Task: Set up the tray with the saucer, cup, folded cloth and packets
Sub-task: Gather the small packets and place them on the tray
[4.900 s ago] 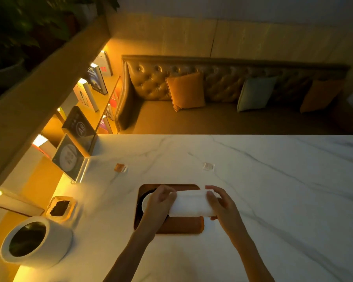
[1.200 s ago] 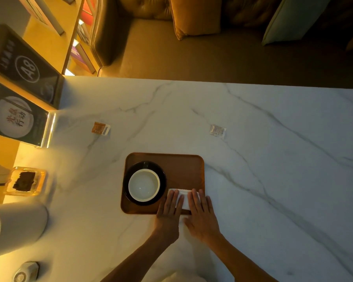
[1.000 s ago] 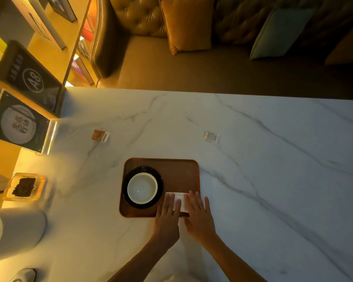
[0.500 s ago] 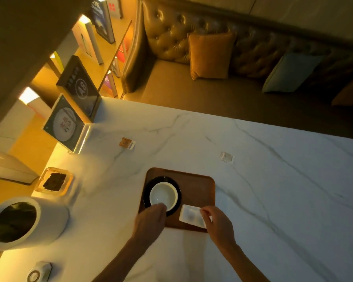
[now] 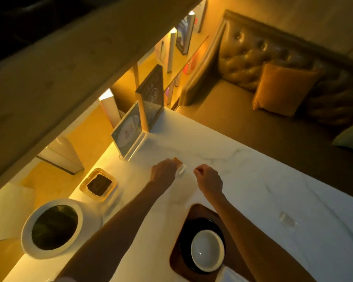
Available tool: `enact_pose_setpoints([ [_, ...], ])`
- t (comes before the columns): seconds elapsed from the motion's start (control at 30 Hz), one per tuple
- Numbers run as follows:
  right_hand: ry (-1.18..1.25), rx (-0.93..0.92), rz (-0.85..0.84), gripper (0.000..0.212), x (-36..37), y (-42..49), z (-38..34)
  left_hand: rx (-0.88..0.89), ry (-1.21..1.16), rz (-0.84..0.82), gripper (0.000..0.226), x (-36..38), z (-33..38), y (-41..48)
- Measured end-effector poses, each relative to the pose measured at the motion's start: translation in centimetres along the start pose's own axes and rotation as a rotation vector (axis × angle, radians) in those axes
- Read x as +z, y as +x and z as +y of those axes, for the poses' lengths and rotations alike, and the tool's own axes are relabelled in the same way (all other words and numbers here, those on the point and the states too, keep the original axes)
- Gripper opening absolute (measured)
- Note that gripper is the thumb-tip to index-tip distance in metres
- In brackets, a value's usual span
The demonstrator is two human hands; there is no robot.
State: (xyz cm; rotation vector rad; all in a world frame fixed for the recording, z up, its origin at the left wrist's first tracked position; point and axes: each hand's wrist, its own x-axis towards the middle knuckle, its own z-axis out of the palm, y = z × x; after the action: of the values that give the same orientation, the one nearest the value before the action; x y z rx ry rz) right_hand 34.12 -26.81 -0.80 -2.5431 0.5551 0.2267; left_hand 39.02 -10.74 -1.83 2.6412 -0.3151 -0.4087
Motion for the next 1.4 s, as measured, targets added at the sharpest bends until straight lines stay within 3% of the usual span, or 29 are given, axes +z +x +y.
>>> enact_pose_setpoints([
  [0.37, 0.034, 0.133, -0.035, 0.024, 8.4, 6.0, -1.6, 0.234, 0.131, -0.04, 0.026, 5.1, -2.4, 6.5],
  [0.5, 0.07, 0.136, 0.001, 0.024, 9.1, 6.3, -1.9, 0.157, 0.198, -0.072, 0.028, 5.6, -1.3, 6.9],
  [0.73, 0.364, 0.215, -0.155, 0.016, 7.5, 5.5, -1.0, -0.042, 0.113, -0.174, 0.029, 4.9, -0.5, 4.9],
  [0.8, 0.493, 0.105, -0.188, 0.009, 6.1, 4.5, -0.4, -0.085, 0.009, -0.206, 0.028, 4.3, 0.2, 3.8],
  [0.9, 0.584, -0.037, -0.246, 0.015, 2.4, 3.3, 0.7, -0.21, -0.515, -0.36, 0.034, 2.9, 2.7, 2.4],
  [1.03, 0.579, -0.126, -0.188, 0.029, -3.8, 1.7, 4.8, -0.162, -0.955, -0.575, 0.025, 2.8, 8.8, 0.4],
  [1.13, 0.564, -0.078, -0.051, 0.022, -8.4, 0.2, 9.9, -0.179, -1.078, -0.658, 0.018, 4.9, 14.9, -0.5],
  [1.27, 0.6, 0.245, 0.225, 0.013, -12.6, -2.1, 19.7, -0.216, -1.055, -0.797, 0.014, 9.5, 21.9, -1.9],
  [1.33, 0.4, 0.388, 0.299, 0.015, -13.7, -3.6, 25.2, -0.244, -1.062, -0.864, 0.015, 11.9, 24.0, -2.7],
  [1.4, 0.278, 0.472, 0.265, 0.021, -14.0, -5.0, 29.5, -0.316, -1.074, -0.876, 0.019, 14.0, 25.3, -3.1],
])
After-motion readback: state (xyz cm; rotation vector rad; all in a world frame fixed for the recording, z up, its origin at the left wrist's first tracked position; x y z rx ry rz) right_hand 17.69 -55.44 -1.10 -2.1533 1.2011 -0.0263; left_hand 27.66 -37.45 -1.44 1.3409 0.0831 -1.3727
